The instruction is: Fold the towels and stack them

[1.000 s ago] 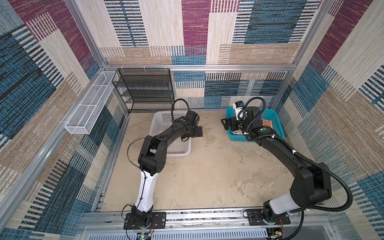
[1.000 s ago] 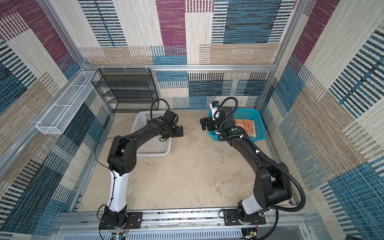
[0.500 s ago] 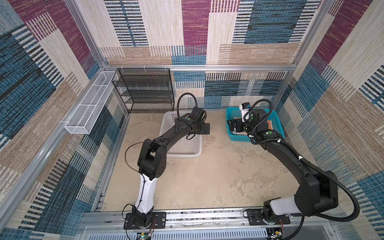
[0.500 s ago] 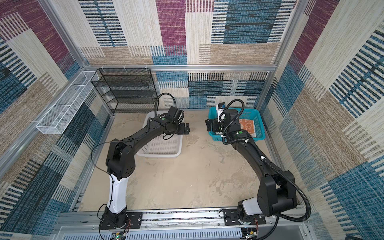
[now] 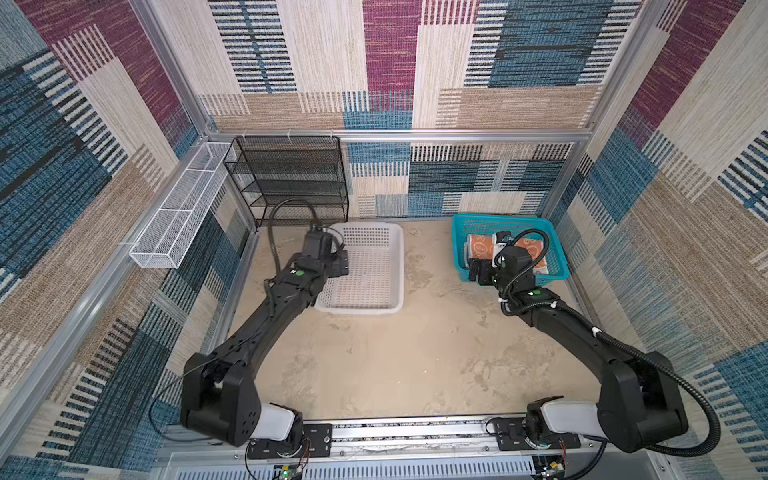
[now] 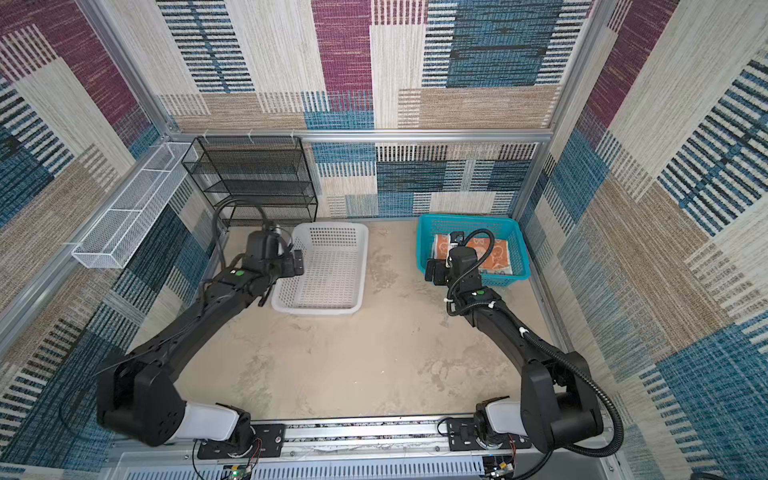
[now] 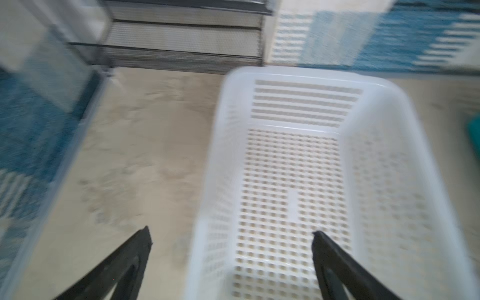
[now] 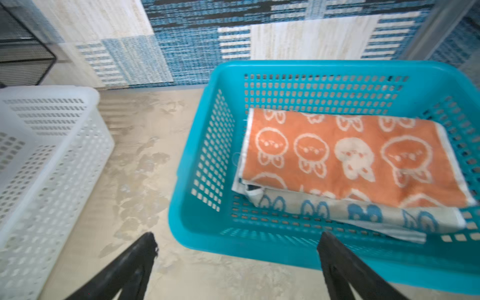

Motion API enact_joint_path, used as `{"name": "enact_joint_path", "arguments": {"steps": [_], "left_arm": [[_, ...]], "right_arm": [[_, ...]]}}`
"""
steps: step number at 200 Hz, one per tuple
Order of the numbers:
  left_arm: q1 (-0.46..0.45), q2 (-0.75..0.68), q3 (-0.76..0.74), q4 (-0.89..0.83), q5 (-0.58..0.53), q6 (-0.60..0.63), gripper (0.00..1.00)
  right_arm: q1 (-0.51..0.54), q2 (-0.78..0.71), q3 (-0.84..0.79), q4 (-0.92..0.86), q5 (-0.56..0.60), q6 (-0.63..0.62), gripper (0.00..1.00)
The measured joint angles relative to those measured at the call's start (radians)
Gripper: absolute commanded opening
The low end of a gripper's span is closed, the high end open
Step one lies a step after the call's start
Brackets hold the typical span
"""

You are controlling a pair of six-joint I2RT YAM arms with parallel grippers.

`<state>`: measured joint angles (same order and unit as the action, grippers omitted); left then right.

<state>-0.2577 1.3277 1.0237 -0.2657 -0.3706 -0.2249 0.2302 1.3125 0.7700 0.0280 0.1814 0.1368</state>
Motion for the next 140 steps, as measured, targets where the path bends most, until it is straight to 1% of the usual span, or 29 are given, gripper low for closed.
{"name": "enact_joint_path", "arguments": {"steps": [20, 37, 52, 72, 84, 93, 107, 112, 129, 140], "left_arm": [[0.044, -0.182, -0.244, 0.148, -0.077, 0.040, 0.99], [0.069, -0.273, -0.395, 0.282, -0.142, 0.079, 0.99], [0.090, -0.285, -0.488, 0.378, -0.184, 0.105, 0.99], [0.122, -0.224, -0.573, 0.488, -0.207, 0.131, 0.99], [0.155, -0.164, -0.606, 0.544, -0.189, 0.145, 0.99], [0.192, -0.107, -0.615, 0.582, -0.153, 0.145, 0.99], [0.231, -0.041, -0.589, 0.583, -0.111, 0.145, 0.99], [0.238, -0.023, -0.581, 0.608, -0.090, 0.145, 0.99], [0.267, 0.007, -0.591, 0.705, 0.020, 0.144, 0.99], [0.286, 0.037, -0.614, 0.793, 0.060, 0.142, 0.99]], "right_arm": [[-0.001, -0.035, -0.113, 0.100, 0.080, -0.008, 0.99], [-0.002, -0.081, -0.218, 0.221, 0.138, -0.022, 0.99], [-0.002, -0.117, -0.320, 0.343, 0.182, -0.040, 0.99], [-0.002, -0.134, -0.432, 0.483, 0.230, -0.080, 0.99], [-0.005, -0.119, -0.481, 0.578, 0.254, -0.106, 0.99], [-0.011, -0.093, -0.511, 0.646, 0.262, -0.120, 0.99], [-0.029, -0.042, -0.546, 0.725, 0.269, -0.138, 0.99], [-0.035, -0.030, -0.551, 0.747, 0.269, -0.141, 0.99], [-0.054, -0.002, -0.564, 0.849, 0.246, -0.151, 0.99], [-0.077, 0.012, -0.570, 0.909, 0.210, -0.157, 0.99]]}}
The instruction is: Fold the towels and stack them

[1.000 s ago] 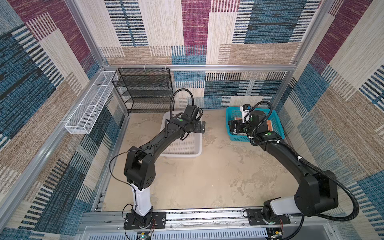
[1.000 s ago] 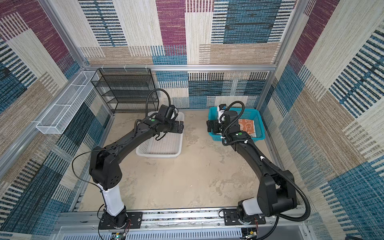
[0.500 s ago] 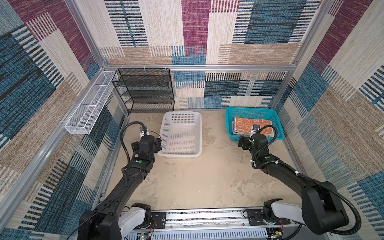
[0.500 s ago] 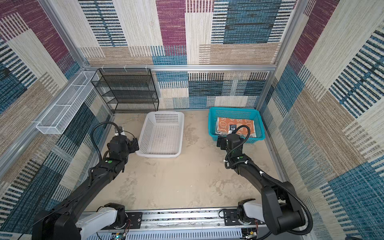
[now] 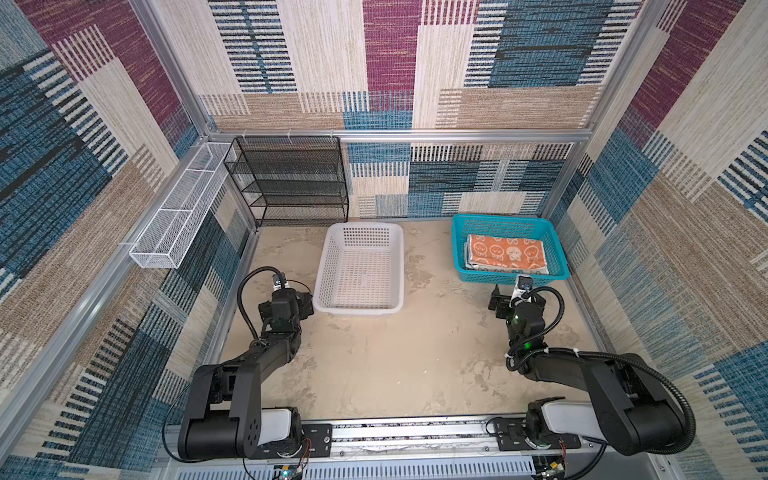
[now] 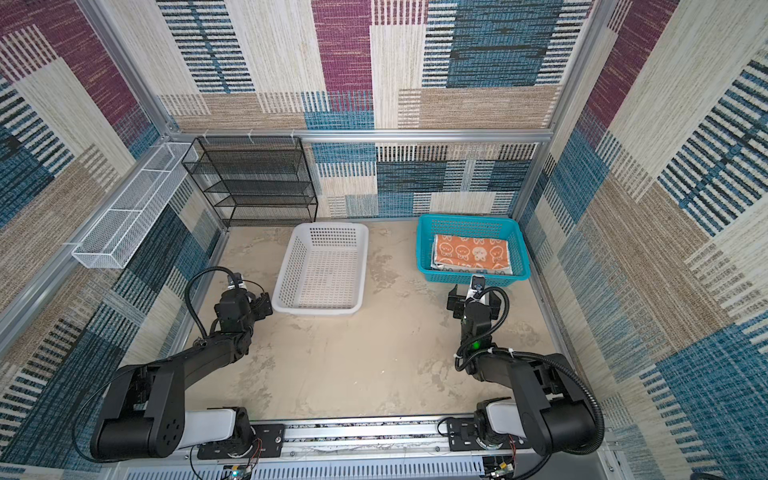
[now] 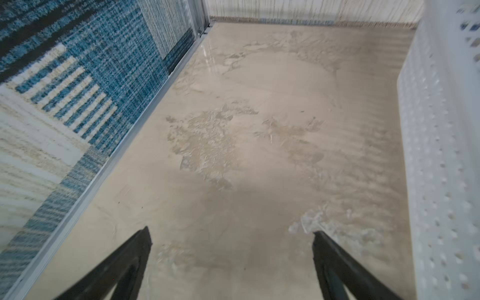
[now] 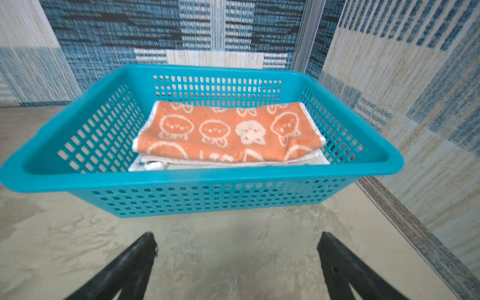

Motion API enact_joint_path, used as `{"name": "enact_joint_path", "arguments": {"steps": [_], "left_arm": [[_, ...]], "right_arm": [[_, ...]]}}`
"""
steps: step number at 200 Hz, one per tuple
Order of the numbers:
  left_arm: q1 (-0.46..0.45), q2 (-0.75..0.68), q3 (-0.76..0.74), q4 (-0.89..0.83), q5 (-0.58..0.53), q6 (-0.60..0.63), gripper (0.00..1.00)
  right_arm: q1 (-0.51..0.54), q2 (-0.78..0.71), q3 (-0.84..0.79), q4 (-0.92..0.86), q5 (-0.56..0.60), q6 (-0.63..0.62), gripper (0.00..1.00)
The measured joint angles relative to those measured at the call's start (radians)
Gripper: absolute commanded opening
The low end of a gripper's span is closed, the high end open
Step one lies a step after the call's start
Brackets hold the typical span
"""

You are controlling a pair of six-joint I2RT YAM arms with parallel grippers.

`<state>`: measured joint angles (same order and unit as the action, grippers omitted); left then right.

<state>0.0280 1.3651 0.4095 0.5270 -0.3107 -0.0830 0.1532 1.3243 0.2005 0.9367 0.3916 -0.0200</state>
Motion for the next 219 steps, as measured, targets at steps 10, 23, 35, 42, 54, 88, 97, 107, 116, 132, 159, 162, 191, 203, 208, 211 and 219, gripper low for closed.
{"name": "enact_joint_path", "arguments": {"steps": [10, 23, 35, 42, 54, 88, 97, 107, 116, 132, 159, 162, 191, 203, 208, 211, 219], "left_arm": [[0.019, 0.056, -0.010, 0.071, 0.035, -0.001, 0.99], [0.024, 0.094, 0.009, 0.067, 0.077, -0.001, 0.99], [0.022, 0.125, 0.042, 0.102, 0.128, 0.003, 0.99], [0.021, 0.133, 0.047, 0.122, 0.149, 0.003, 0.99], [0.019, 0.142, 0.043, 0.148, 0.164, 0.007, 0.99], [0.014, 0.165, 0.035, 0.191, 0.211, 0.016, 0.99], [0.013, 0.165, 0.032, 0.193, 0.212, 0.019, 0.99], [0.010, 0.166, 0.029, 0.197, 0.215, 0.026, 0.99], [0.009, 0.166, 0.025, 0.201, 0.223, 0.027, 0.99], [0.009, 0.168, 0.024, 0.210, 0.242, 0.038, 0.99], [0.007, 0.169, 0.024, 0.224, 0.264, 0.053, 0.99], [0.006, 0.169, 0.024, 0.224, 0.265, 0.053, 0.99], [0.005, 0.171, 0.024, 0.225, 0.270, 0.057, 0.99], [0.005, 0.171, 0.024, 0.225, 0.272, 0.057, 0.99], [0.005, 0.171, 0.024, 0.225, 0.272, 0.057, 0.99], [0.005, 0.171, 0.024, 0.225, 0.272, 0.057, 0.99], [0.005, 0.171, 0.024, 0.225, 0.272, 0.057, 0.99]], "right_arm": [[-0.020, 0.017, -0.009, 0.061, -0.019, -0.007, 0.99], [-0.035, 0.061, -0.028, 0.156, -0.057, -0.019, 0.99], [-0.043, 0.127, -0.042, 0.247, -0.094, -0.029, 0.99], [-0.054, 0.150, -0.046, 0.263, -0.126, -0.033, 0.99], [-0.093, 0.171, -0.053, 0.310, -0.161, -0.028, 0.99], [-0.139, 0.217, -0.014, 0.352, -0.238, -0.002, 0.99], [-0.143, 0.213, -0.011, 0.353, -0.241, 0.006, 0.99], [-0.146, 0.212, -0.010, 0.351, -0.251, 0.013, 0.99], [-0.146, 0.212, -0.009, 0.347, -0.257, 0.016, 0.99], [-0.146, 0.212, -0.005, 0.344, -0.270, 0.016, 0.99], [-0.145, 0.211, -0.005, 0.343, -0.278, 0.017, 0.99], [-0.145, 0.211, -0.005, 0.343, -0.278, 0.017, 0.99], [-0.145, 0.211, -0.005, 0.343, -0.280, 0.020, 0.99], [-0.145, 0.211, -0.005, 0.343, -0.280, 0.020, 0.99], [-0.145, 0.211, -0.005, 0.343, -0.280, 0.020, 0.99], [-0.145, 0.211, -0.005, 0.343, -0.281, 0.020, 0.99], [-0.145, 0.211, -0.005, 0.343, -0.284, 0.020, 0.99]]}}
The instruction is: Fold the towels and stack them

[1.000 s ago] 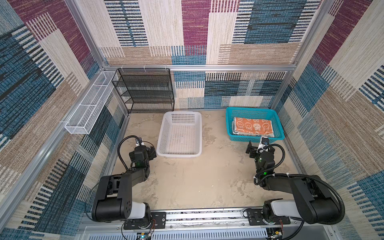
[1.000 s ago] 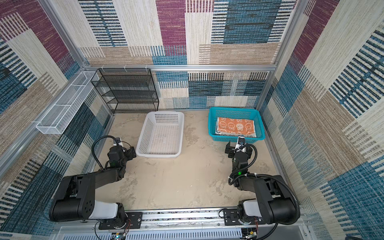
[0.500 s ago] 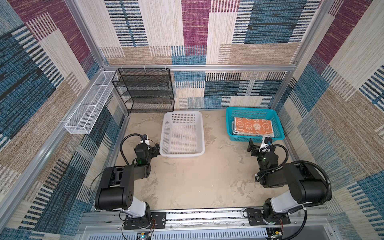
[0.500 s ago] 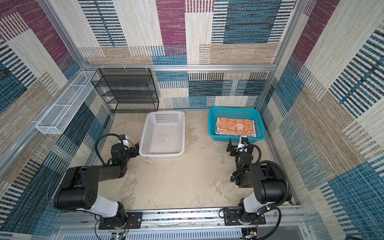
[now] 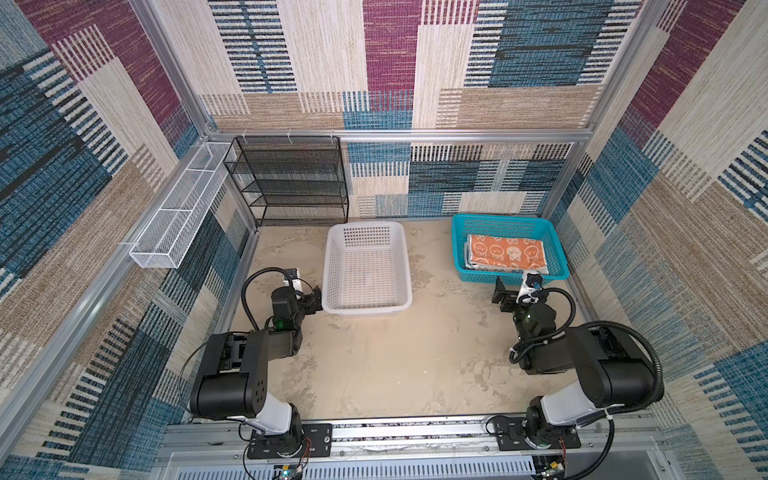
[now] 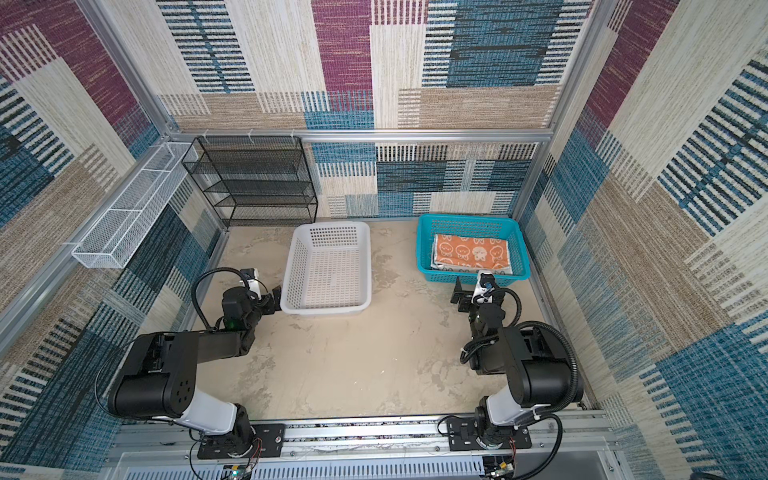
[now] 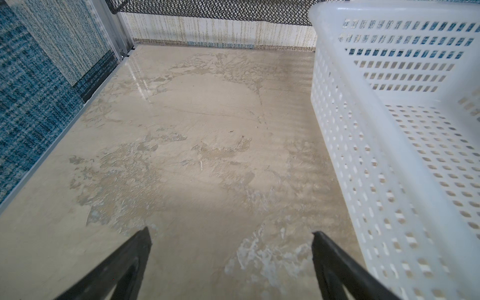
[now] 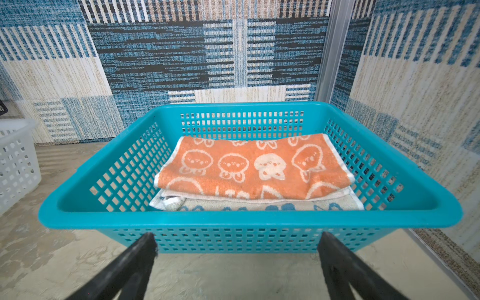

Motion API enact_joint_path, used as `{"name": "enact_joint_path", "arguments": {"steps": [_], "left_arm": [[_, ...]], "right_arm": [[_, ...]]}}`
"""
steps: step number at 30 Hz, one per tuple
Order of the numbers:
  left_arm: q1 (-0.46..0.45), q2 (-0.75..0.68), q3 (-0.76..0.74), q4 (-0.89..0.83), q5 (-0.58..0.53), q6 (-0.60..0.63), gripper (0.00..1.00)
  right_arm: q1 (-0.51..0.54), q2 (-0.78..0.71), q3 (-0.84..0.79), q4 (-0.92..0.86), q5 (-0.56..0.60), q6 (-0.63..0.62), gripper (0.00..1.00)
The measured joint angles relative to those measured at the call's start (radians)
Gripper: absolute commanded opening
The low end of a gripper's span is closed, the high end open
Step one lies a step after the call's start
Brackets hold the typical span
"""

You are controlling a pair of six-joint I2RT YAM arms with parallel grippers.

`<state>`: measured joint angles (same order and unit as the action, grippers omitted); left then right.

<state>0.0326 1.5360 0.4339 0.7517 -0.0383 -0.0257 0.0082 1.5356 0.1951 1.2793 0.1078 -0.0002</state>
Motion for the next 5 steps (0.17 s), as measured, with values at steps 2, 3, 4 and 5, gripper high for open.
{"name": "enact_joint_path", "arguments": {"steps": [2, 3, 4, 5], "left_arm": [[0.000, 0.000, 0.000, 0.000, 0.000, 0.000, 0.99], [0.000, 0.000, 0.000, 0.000, 0.000, 0.000, 0.99], [0.000, 0.000, 0.000, 0.000, 0.000, 0.000, 0.99], [0.000, 0.000, 0.000, 0.000, 0.000, 0.000, 0.99]], "right_arm": [[0.000, 0.000, 0.000, -0.002, 0.000, 0.000, 0.99], [0.000, 0.000, 0.000, -0.003, -0.001, 0.000, 0.99], [0.000, 0.000, 0.000, -0.003, -0.002, 0.000, 0.99], [0.000, 0.000, 0.000, -0.003, -0.002, 0.000, 0.99]]}}
